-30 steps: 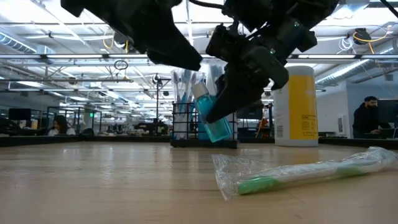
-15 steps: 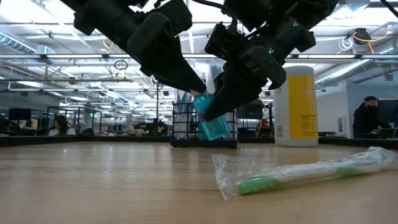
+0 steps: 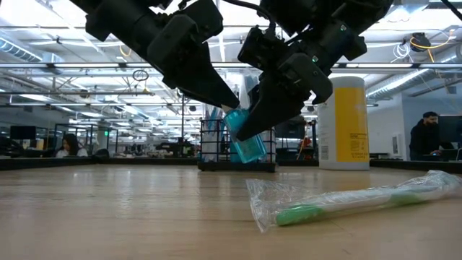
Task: Pick & Place toothbrushing station
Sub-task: Put the blue mouthwash into the black wire organizer
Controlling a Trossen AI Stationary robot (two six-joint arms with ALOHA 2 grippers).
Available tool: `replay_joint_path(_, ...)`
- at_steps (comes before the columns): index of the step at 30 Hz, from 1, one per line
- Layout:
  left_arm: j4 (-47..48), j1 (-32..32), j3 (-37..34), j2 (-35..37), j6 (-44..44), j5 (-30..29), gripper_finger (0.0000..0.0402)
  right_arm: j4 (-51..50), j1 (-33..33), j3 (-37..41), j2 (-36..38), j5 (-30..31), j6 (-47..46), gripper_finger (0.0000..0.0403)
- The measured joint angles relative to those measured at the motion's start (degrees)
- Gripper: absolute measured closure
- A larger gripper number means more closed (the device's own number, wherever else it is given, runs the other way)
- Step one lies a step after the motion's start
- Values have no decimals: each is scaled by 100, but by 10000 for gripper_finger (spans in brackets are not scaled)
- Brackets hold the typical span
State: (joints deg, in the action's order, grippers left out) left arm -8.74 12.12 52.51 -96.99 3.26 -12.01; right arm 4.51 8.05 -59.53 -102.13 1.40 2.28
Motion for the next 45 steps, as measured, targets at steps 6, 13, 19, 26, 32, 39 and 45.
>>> replay_joint_path(6,5,0,0,0,-12,2,194,-1,0,0,0,1,4,291)
replay_joint_path(13,6,0,0,0,-57,4,272,-2,4,0,0,-3,15,291)
replay_joint_path(19,18,-26,0,0,-9,15,302,2,4,0,0,4,24,291)
replay_joint_path(26,127,-26,11,7,-13,125,296,83,61,2,-2,30,208,287)
replay_joint_path(32,225,-26,5,1,-19,161,303,285,68,-8,6,53,241,262)
replay_joint_path(39,257,-21,0,0,-54,149,303,165,68,-9,100,181,127,234)
replay_joint_path(45,520,17,0,0,-54,-179,303,-712,69,-7,625,182,-596,236)
